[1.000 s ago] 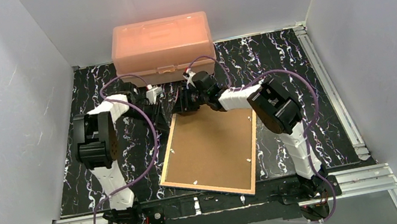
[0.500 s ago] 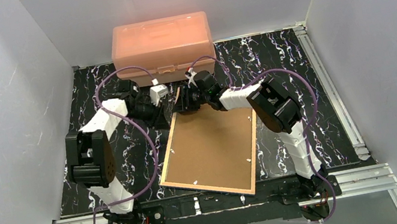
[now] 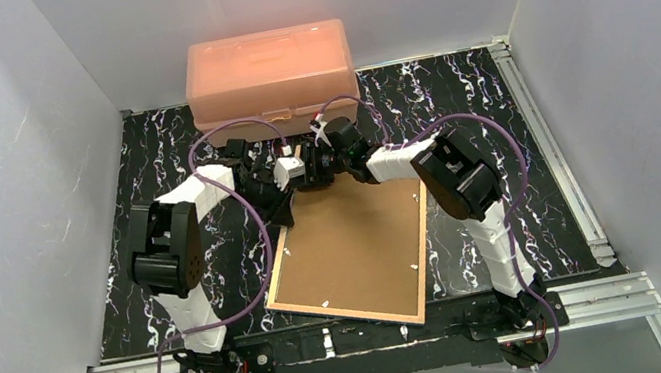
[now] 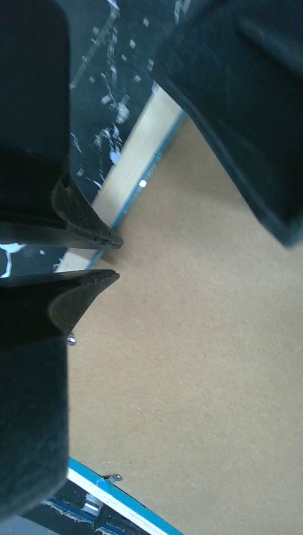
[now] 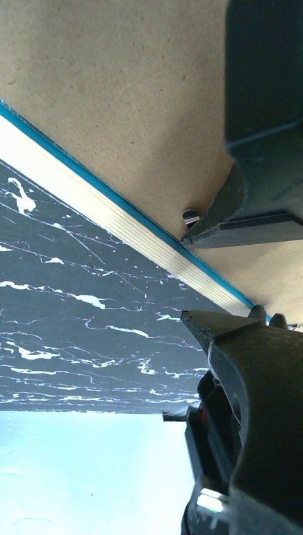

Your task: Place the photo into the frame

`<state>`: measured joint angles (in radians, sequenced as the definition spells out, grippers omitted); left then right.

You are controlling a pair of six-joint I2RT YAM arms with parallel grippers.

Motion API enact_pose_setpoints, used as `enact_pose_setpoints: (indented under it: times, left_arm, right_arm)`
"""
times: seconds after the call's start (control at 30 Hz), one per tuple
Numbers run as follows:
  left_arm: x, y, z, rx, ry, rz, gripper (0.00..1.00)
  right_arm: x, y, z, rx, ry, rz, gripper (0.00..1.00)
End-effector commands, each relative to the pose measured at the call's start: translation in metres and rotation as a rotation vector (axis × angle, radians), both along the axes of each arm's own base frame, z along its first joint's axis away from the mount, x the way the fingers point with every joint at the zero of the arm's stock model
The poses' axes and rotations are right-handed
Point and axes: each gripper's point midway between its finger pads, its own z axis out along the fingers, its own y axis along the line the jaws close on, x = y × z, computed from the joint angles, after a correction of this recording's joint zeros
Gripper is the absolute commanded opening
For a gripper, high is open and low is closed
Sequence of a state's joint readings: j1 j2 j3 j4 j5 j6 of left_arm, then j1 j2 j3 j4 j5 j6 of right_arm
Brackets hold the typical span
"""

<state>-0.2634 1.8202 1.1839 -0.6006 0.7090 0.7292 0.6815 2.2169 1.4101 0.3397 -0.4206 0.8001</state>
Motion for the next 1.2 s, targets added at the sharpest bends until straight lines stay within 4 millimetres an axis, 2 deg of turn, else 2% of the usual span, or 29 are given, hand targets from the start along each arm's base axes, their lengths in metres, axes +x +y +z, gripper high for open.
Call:
enact_pose_setpoints:
  times: [0.0, 0.3, 0.4, 0.57, 0.63, 0.8, 1.17]
  left_arm:
    - [-0.005, -0.001, -0.008, 0.045, -0.071, -0.070, 0.17]
    - [0.007, -0.001, -0.019, 0.141, -0.127, -0.102, 0.17]
    - [0.006, 0.006, -0.025, 0.190, -0.123, -0.109, 0.17]
    - [-0.003, 0.016, -0.034, 0.234, -0.104, -0.110, 0.15]
    - [-0.006, 0.016, -0.034, 0.231, -0.102, -0.107, 0.14]
    - [-0.008, 0.017, -0.034, 0.232, -0.096, -0.099, 0.14]
    - [-0.005, 0.014, -0.029, 0.221, -0.100, -0.087, 0.13]
  right_arm:
    - [-0.012, -0.002, -0.024, -0.024, 0.118, 0.025, 0.50]
    - [-0.011, -0.004, -0.020, -0.039, 0.129, 0.018, 0.51]
    - [-0.006, -0.002, -0.008, 0.001, 0.119, 0.019, 0.52]
    - [0.015, -0.007, 0.027, 0.087, 0.086, 0.001, 0.55]
    - [0.023, -0.013, 0.030, 0.065, 0.062, -0.011, 0.56]
    - [0.025, -0.015, 0.020, 0.050, 0.073, -0.008, 0.57]
    - [0.019, -0.003, 0.004, 0.046, 0.095, 0.022, 0.56]
